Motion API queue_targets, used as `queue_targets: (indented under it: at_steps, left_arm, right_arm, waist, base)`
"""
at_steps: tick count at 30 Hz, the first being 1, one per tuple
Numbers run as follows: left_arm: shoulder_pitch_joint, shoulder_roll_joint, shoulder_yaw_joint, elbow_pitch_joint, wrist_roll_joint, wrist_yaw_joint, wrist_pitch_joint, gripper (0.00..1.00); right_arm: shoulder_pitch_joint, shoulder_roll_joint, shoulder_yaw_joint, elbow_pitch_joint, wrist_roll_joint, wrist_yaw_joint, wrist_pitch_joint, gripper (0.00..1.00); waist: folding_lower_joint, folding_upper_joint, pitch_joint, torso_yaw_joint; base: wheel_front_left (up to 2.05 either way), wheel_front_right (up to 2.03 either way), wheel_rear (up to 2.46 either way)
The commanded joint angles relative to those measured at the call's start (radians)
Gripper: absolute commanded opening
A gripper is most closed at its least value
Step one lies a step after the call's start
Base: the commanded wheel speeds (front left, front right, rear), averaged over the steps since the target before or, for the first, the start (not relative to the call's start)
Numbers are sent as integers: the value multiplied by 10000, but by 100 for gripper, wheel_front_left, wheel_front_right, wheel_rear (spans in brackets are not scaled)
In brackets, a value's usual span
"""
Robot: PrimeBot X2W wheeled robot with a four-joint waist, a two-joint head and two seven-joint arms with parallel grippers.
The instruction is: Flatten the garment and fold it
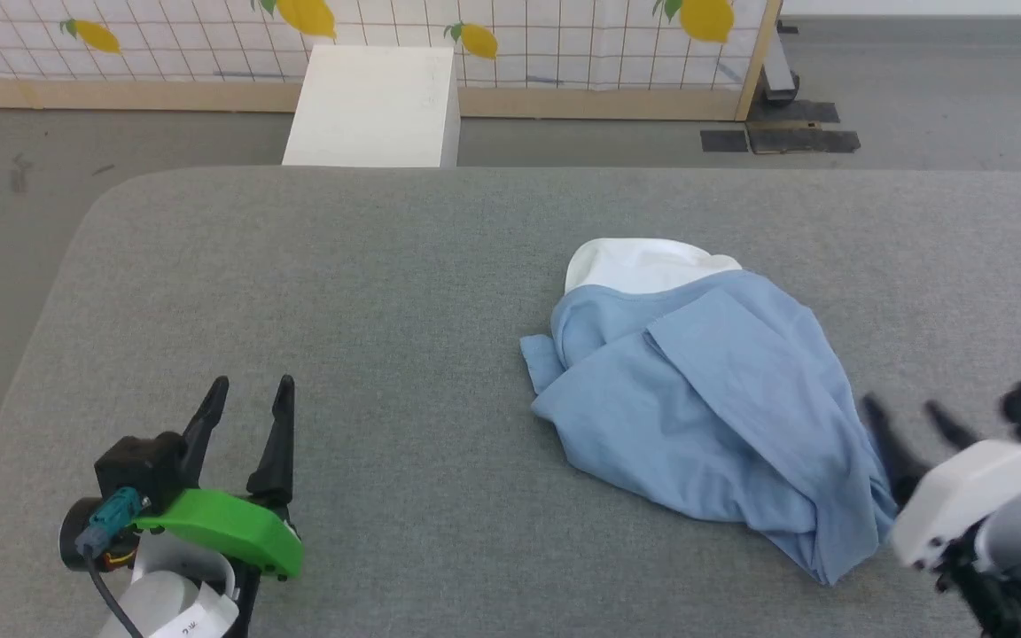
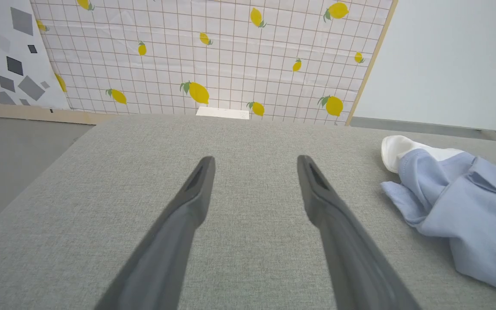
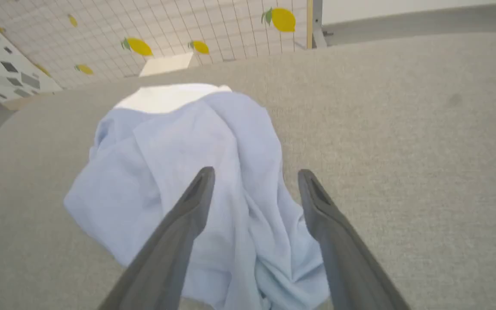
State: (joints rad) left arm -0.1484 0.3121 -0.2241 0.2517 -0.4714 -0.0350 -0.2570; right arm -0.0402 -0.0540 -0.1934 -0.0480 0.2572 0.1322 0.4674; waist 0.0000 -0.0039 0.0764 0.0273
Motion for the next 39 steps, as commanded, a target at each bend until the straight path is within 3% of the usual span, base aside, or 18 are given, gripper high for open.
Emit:
queue_targets:
  at_steps: [1,7,11,16,22,27,35,38,39]
  left_arm:
    - [113,-66,-17,-1,-59,16,-43,100]
    - [294,-245,-67,-43,-200,94,-39,100]
    - [128,-331,-183,-50,-304,18,136,100]
    - [-976,-524,-743,109,-332,-220,1220,100]
    - [-3784,-969,-1942,1308,-307,-607,4041,100]
    - [-5425,-884,-2721,2770,-55,-591,7118,100]
    - [-6643,-482,-3734,3807,81,-784,10692,100]
    - [-6499,-417,-3960,3838,-59,-829,11373,100]
    - [-6433,-401,-4005,3811,-110,-839,11502,85]
  right_arm:
    - [-129,17,-171,-199,158,-15,-363,100]
    - [88,34,-672,-395,551,-15,-2192,100]
    - [246,35,-780,-184,620,-15,-2616,100]
    - [200,36,-724,-51,634,-15,-2815,100]
    - [-182,36,-452,183,759,-15,-2868,100]
    - [-408,37,-171,396,833,-15,-3083,100]
    - [-477,37,47,817,970,-15,-3626,100]
    - [-529,37,77,918,1018,-15,-3790,100]
    - [-542,37,78,948,1025,-15,-3825,100]
  waist:
    - [0,39,-120,-80]
    - [0,39,-324,-325]
    - [0,39,-333,-576]
    - [0,39,-104,-953]
    - [0,39,660,-1665]
    - [0,39,1351,-2242]
    - [0,39,2172,-2787]
    - [0,39,2304,-2833]
    - [0,39,2328,-2829]
  base:
    - [0,0,0]
    - [0,0,0]
    - [0,0,0]
    - [0,0,0]
    - [0,0,0]
    - [0,0,0]
    - [0,0,0]
    - [0,0,0]
    - [0,0,0]
